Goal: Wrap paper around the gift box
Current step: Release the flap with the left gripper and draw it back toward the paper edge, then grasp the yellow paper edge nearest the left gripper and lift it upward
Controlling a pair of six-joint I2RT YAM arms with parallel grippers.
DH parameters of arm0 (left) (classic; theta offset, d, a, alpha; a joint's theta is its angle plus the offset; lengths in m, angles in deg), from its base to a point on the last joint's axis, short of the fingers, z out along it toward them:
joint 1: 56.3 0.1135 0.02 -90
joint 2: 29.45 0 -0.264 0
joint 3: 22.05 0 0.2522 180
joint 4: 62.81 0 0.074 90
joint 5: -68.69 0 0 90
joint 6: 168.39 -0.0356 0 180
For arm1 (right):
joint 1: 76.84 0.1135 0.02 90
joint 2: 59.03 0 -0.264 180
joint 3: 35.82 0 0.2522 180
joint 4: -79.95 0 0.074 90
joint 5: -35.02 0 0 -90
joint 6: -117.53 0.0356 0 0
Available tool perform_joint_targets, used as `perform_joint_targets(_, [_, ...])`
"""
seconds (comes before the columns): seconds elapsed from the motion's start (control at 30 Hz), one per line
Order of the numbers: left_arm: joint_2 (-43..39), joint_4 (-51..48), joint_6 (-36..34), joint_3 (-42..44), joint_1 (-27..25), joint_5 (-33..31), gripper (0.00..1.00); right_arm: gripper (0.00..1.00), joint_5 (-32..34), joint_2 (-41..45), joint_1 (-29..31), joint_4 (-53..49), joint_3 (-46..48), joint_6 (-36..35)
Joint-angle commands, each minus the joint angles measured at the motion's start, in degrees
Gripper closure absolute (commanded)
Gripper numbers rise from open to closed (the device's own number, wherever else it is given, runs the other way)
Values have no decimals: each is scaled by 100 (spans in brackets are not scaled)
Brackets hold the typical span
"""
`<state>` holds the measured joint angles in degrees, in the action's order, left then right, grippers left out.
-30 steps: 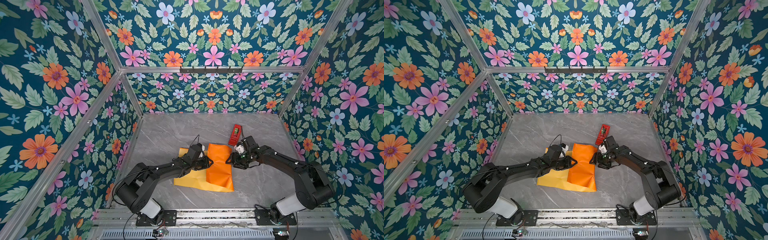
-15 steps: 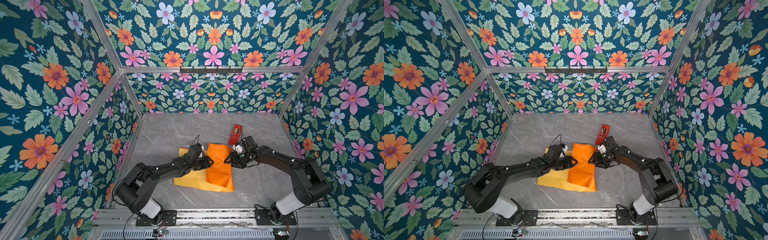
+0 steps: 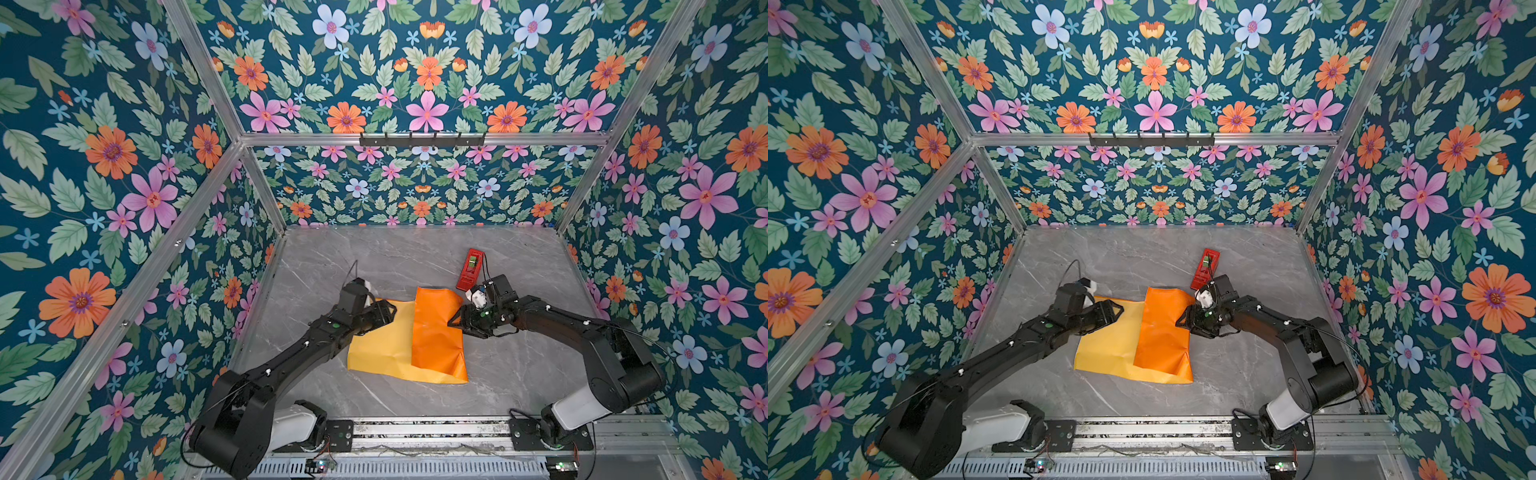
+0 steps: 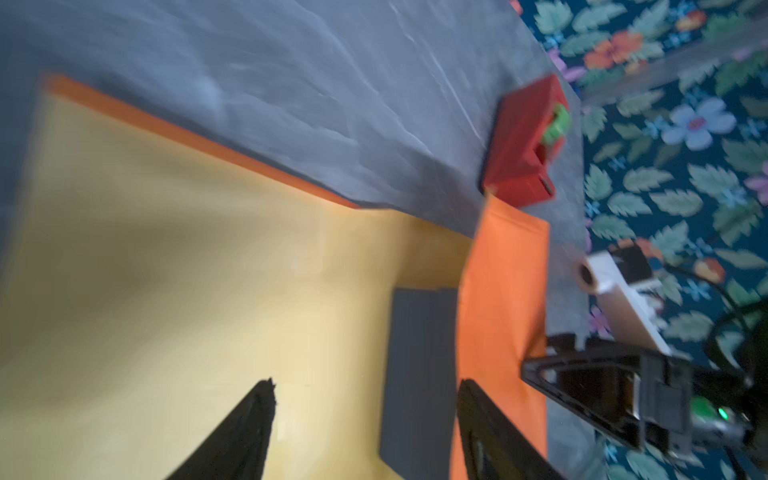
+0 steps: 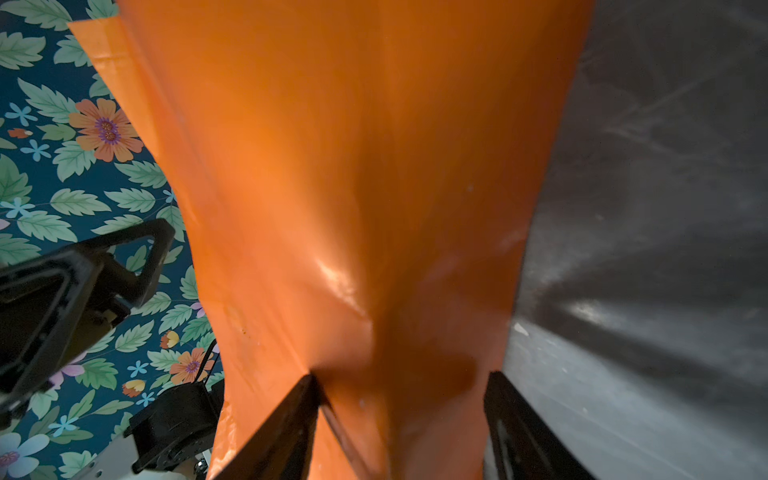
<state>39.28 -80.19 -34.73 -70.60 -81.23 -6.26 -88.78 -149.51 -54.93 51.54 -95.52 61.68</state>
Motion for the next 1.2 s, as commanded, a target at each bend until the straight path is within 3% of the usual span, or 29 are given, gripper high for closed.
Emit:
perform_joint_targets(0.0, [-394,-674,-375,273,596,-290,23,36,1042,-119,26,-1004,102,-59])
perform_joint_targets(0.1, [-529,-916,-451,446,948,-487,18,36,1037,-119,29,-995,78,-58])
perform_joint_targets(0.2, [-349,-892,-420,606,1109,-274,17,36,1035,-119,25,-987,59,-69])
perform_joint_targets(0.53, [-164,-1339,-358,864,1183,319,11,36,990,-137,30,-939,32,-85])
perform_joint_targets(0.77, [-513,-1753,-512,744,1247,1175,17,36,963,-132,31,-916,-3,-94])
perform_joint_targets(1.0, [-253,-1132,-643,708,1576,1979,22,36,919,-154,34,-872,-17,-76])
perform_joint_targets(1.17, [116,-905,-773,608,1614,1968,25,36,936,-117,29,-907,-30,-86])
